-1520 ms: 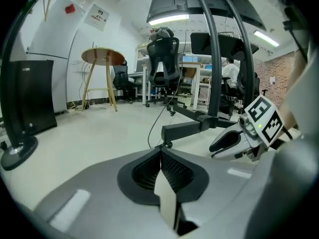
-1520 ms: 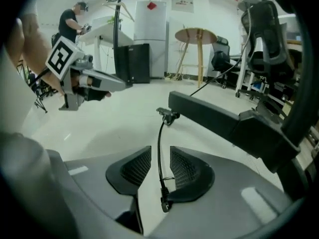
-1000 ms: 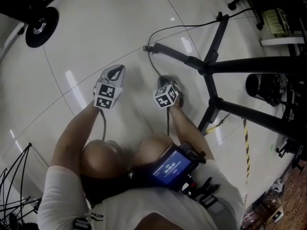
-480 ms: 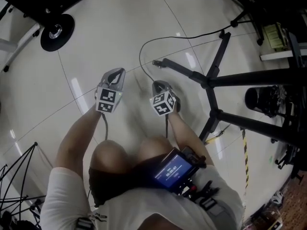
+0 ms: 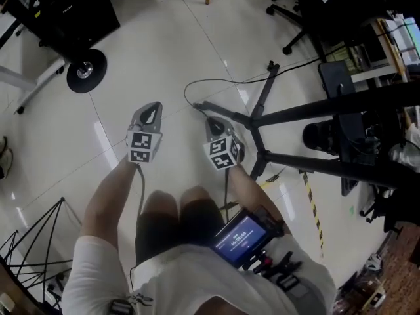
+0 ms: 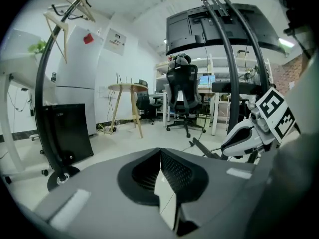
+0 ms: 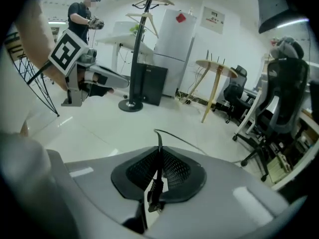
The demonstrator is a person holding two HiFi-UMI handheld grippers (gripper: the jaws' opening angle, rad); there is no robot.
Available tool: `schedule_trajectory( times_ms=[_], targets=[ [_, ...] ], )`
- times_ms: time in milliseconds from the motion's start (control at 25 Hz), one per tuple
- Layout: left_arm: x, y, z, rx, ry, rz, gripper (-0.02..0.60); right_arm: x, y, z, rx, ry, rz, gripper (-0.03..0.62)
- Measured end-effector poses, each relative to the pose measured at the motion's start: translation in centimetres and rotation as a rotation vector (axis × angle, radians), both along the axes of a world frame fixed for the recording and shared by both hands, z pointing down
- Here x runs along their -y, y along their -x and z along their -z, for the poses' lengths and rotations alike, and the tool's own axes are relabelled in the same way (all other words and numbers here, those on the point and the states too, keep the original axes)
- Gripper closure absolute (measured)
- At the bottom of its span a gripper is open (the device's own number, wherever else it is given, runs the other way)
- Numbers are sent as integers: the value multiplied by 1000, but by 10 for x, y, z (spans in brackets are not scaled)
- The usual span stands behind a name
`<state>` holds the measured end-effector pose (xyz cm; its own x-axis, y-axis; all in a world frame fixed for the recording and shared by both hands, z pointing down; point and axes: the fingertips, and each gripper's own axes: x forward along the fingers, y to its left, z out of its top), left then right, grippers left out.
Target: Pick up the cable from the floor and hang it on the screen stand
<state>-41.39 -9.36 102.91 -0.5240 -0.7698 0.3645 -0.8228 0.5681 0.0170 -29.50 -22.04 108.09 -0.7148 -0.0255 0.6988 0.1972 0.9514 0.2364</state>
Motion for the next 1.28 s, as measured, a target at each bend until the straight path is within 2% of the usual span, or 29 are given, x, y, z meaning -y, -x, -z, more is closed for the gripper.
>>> schedule_trajectory(
  times_ms=[400,680,800,1000,1280],
  targets=[
    [22,-18,238,47,-74,-22,577,20,-4,292,161,-48,-16,557],
    [24,-33,367,51,-115,-10,577,25,-18,465,274,-66,-59,557],
    [24,-42,427,82,-140,-12,577,26,-28,533,324,-76,-80,556],
    [32,-58,501,115,-178,-47,577,36,-50,631,409,-102,-136,557],
    [63,-74,578,185,-255,-110,577,59,-78,741,546,-166,-209,557]
  ],
)
